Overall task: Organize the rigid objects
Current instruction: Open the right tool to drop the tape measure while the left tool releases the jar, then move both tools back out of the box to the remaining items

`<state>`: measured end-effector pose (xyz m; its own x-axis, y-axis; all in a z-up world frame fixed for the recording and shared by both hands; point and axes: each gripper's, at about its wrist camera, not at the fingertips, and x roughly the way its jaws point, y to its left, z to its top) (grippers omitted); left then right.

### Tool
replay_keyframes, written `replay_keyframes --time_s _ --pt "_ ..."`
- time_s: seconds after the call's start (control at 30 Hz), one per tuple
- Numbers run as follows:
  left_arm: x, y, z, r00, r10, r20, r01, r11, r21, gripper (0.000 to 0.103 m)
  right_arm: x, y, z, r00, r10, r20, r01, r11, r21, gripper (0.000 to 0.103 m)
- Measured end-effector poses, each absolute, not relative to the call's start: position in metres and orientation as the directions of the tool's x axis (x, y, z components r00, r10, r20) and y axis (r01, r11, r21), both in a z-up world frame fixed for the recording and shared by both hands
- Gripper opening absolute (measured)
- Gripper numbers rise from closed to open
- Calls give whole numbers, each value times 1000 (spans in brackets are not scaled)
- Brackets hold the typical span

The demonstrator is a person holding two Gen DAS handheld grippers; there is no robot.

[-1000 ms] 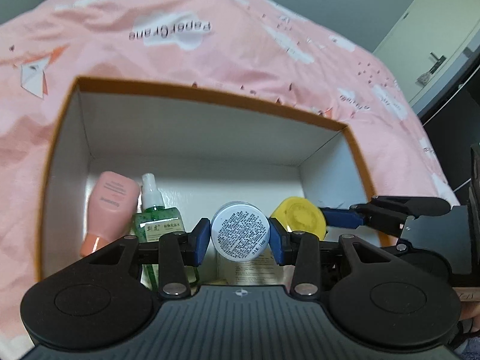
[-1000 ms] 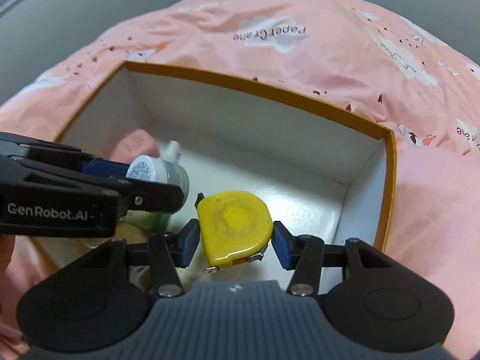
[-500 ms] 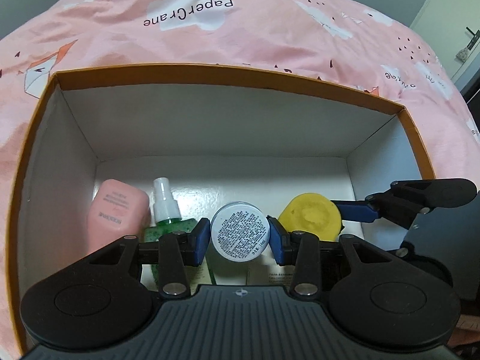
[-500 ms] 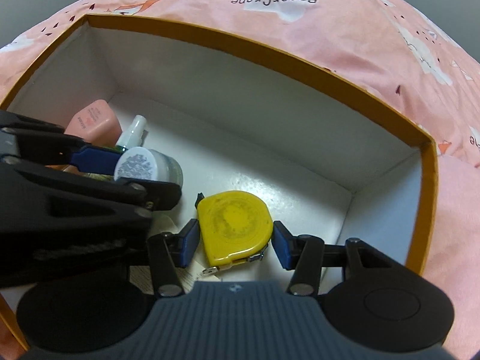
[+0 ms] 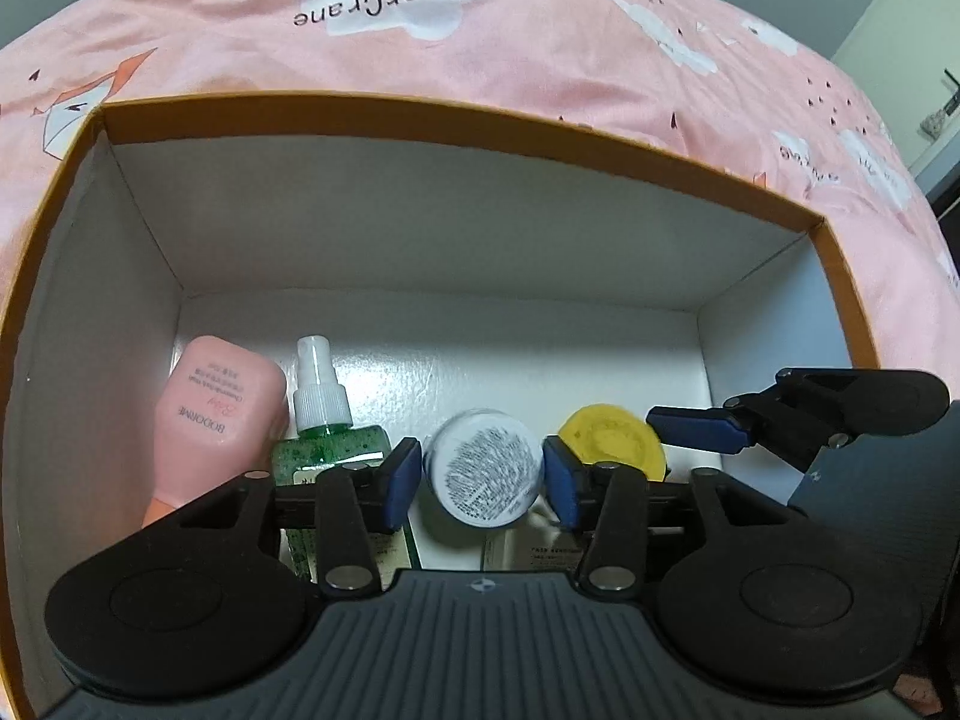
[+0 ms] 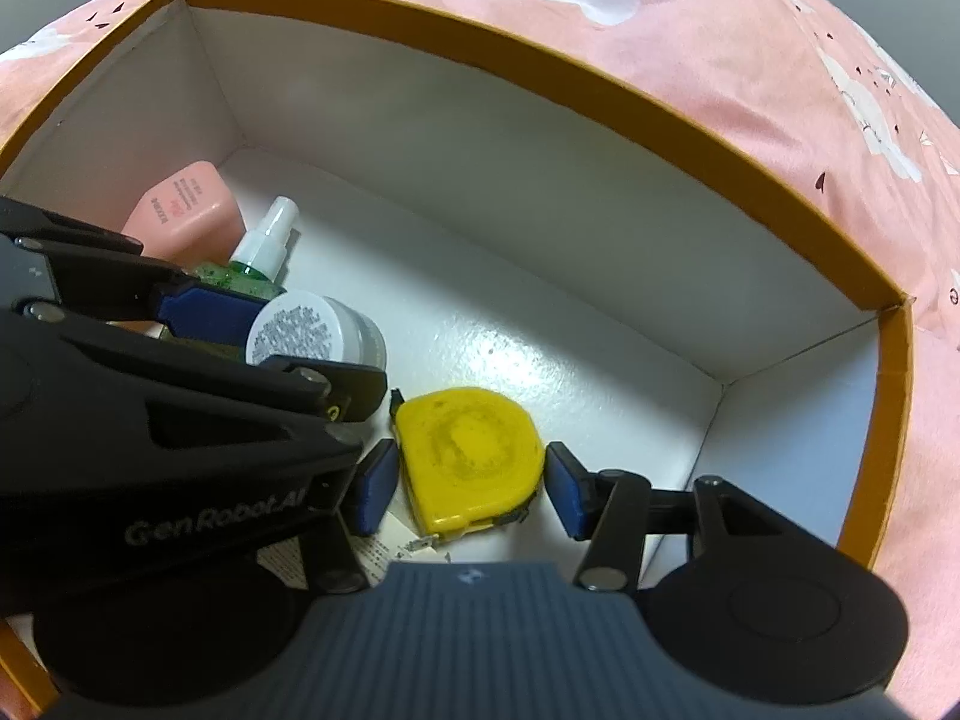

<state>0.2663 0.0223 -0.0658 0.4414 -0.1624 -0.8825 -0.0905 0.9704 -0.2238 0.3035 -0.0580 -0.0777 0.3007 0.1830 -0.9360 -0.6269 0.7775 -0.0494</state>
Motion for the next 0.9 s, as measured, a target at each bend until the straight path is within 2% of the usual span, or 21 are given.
replay_keyframes --time_s 0.07,0.2,0.43,0.63,0.8,0.9 --pt "265 22 -63 452 -161 -877 -89 970 -225 63 306 -55 -77 309 191 -932 -633 773 -52 61" --pt "262 20 -55 480 -141 -866 -91 974 -209 72 304 -53 -74 325 185 -927 -636 769 -69 62" --pt "247 18 -37 546 -140 -826 -92 970 -225 73 298 -56 -65 351 186 -918 -635 768 -88 65" --pt "225 14 -11 644 -143 -751 -73 966 -246 73 282 -66 -46 389 209 -897 -616 783 -85 67" --pt "204 3 8 711 -82 -699 -54 984 -171 73 269 -70 -27 434 238 -869 -603 794 -84 67" --pt "192 0 18 741 -81 -667 -41 985 -166 73 257 -71 -16 467 250 -848 -599 795 -95 67"
